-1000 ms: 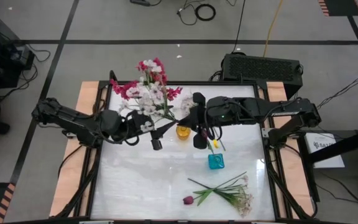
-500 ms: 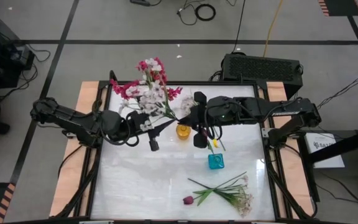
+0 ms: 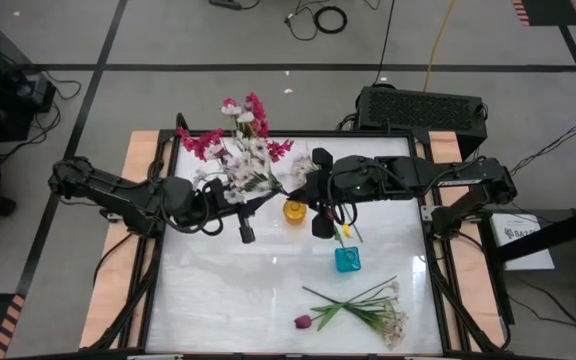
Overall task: Sort flowers into vase by color
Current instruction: Put the middle white flower into the yellow vase
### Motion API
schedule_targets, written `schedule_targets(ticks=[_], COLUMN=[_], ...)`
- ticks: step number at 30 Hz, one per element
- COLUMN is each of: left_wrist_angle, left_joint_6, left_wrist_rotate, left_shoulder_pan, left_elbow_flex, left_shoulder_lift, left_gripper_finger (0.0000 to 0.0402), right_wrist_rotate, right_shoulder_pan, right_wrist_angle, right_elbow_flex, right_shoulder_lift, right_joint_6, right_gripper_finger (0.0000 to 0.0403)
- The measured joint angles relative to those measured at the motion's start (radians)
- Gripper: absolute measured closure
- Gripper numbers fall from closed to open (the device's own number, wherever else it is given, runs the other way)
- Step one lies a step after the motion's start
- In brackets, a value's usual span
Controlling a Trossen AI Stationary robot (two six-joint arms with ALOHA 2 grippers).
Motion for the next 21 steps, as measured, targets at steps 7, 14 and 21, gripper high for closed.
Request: schedule_targets(ticks=[7, 14, 21], left_wrist_angle=[-0.019, -0.053, -0.192], left_joint_6=[0.023, 0.025, -0.060], left_wrist_rotate=[0.009, 0.007, 0.112], left_shoulder_pan=[0.002, 0.010, 0.039], left_elbow_flex=[0.000, 0.000, -0.001], left_shoulder_lift=[0.000, -0.034, -0.119], left_gripper_finger=[0.0392, 0.0391, 0.0391], right_wrist_rotate=[0.005, -0.001, 0.002], right_shoulder_pan=[-0.001, 0.006, 0.010], right_wrist_angle=[0.000, -0.048, -0.113], right_elbow_flex=[0.000, 0.000, 0.000], right_shoulder_lift=[0.000, -0.058, -0.188], right_joint_6=[0.004, 0.008, 0.038], right_gripper_finger=[0.0339, 0.0253, 0.0209])
